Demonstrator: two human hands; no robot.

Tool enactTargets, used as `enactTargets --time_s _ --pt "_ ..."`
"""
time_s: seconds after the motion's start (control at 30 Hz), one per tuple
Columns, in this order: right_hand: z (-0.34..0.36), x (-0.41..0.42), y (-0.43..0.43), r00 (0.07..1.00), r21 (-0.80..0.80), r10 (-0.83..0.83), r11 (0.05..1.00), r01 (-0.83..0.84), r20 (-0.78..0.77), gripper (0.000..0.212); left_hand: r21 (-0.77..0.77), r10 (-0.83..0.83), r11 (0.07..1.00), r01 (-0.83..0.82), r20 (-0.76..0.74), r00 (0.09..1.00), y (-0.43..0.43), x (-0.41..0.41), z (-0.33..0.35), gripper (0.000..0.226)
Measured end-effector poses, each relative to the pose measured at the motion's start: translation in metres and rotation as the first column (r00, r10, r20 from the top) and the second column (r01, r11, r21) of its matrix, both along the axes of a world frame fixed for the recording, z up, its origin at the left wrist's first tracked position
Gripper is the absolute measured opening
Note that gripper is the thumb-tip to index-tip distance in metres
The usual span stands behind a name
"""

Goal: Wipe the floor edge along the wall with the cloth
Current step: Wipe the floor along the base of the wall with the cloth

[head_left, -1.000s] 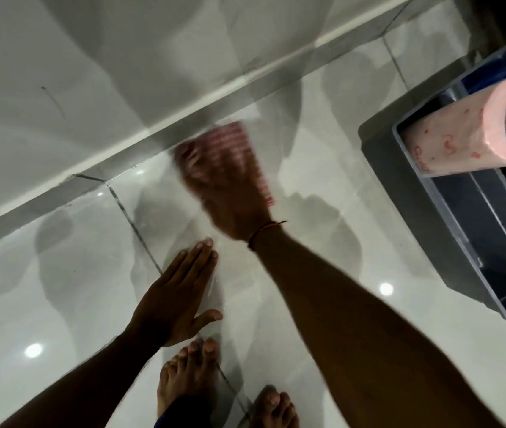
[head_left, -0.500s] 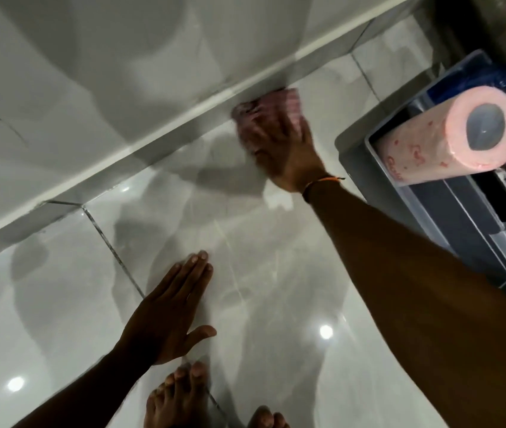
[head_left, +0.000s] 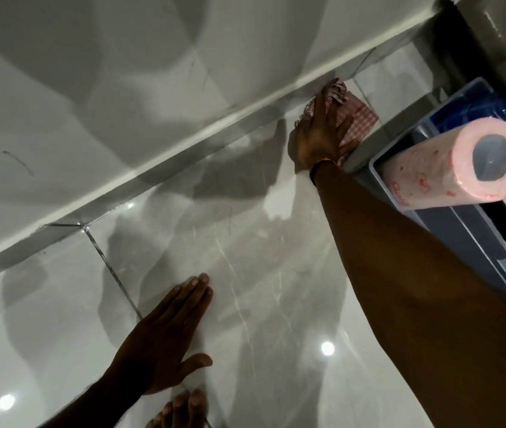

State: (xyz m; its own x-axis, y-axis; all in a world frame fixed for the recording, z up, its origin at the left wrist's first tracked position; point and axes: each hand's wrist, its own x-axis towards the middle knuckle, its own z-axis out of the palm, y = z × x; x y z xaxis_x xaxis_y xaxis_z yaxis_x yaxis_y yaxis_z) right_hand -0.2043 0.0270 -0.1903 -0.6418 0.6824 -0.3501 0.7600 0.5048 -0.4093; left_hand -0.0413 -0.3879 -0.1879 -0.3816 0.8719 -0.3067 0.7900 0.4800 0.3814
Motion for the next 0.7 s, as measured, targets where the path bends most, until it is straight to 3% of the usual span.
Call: enactTargets --time_s 0.13,0.37,0.5,0.6,0.7 --pt "-0.012 0.027 -0.052 0.973 0.132 0.214 0.97 -0.202 -0.083 0.062 0.013 0.011 1.0 -0.011 0.018 1.0 -0.001 0.0 0.005 0.102" --pt "-0.014 0.068 -0.217 0.842 0.1 0.534 0.844 -0.527 -0.07 0.064 -0.063 0.049 0.997 -0.046 0.045 0.998 0.006 0.013 0.011 0.102" --pt "-0.007 0.079 -0.288 0.586 0.06 0.789 0.605 -0.794 -0.185 0.055 -0.139 -0.039 0.989 0.043 0.033 0.999 -0.009 0.023 0.003 0.086" --pt "-0.006 0.078 -0.323 0.427 0.152 0.897 0.44 -0.885 -0.111 0.055 -0.135 -0.099 0.986 0.095 -0.024 0.995 -0.017 0.028 0.001 0.079" --pt "-0.011 0.071 -0.303 0.255 0.245 0.962 0.271 -0.931 -0.096 0.054 -0.122 -0.077 0.99 0.07 -0.052 0.996 -0.015 0.025 0.006 0.085"
